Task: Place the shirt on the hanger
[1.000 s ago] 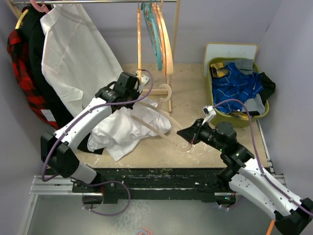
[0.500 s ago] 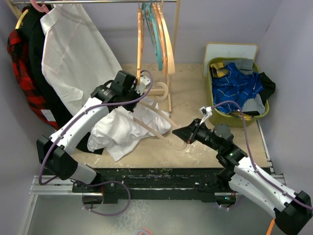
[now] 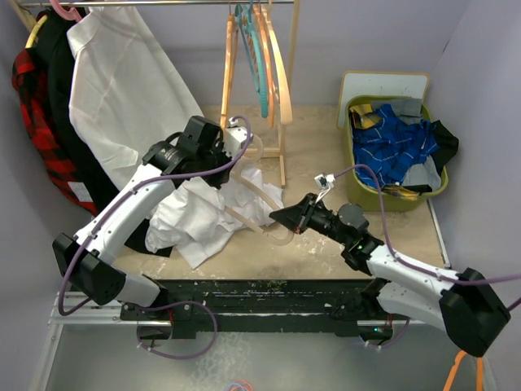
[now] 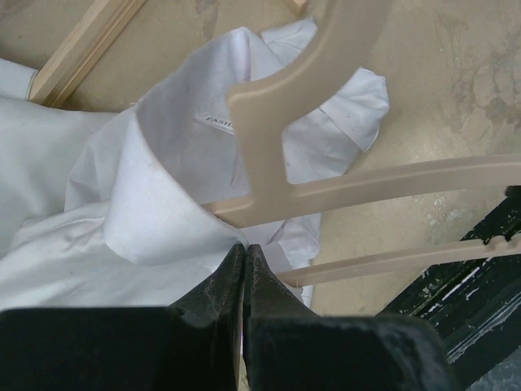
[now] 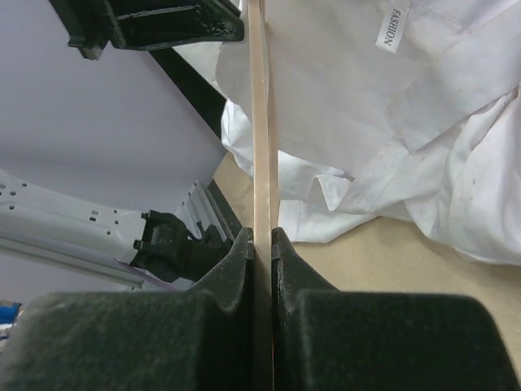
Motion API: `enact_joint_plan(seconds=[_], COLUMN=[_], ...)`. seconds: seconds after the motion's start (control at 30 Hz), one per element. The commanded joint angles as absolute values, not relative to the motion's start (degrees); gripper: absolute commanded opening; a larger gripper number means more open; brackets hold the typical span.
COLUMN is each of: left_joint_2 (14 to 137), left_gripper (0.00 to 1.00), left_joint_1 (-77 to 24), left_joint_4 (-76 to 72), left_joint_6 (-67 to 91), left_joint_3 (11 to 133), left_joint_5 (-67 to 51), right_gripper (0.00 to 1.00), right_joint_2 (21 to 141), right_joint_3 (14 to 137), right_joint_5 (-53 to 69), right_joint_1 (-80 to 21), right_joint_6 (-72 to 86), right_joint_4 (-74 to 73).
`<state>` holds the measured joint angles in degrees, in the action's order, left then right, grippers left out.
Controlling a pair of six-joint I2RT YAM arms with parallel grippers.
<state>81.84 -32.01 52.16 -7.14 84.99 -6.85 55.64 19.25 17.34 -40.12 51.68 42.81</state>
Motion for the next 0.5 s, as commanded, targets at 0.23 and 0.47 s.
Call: enact_joint_plan(seconds=[0.23, 0.47], left_joint_2=[80.25, 80.20], left_gripper=[0.00, 0.00], left_joint_1=[-31.91, -31.87], left_joint_4=[53.06, 53.51], left_joint_6=[-8.07, -10.94], left_joint_3=[87.75, 85.09], left_joint_5=[-12.24, -16.55], right_gripper=[0.00, 0.00], right_joint_2=[70.40, 77.08], right_joint_3=[24.64, 25.58], right_joint_5=[16.60, 15.76], right_joint_1=[-40.59, -40.53], right_joint_6=[51.42, 50.51], right_joint_4=[67.92, 73.55])
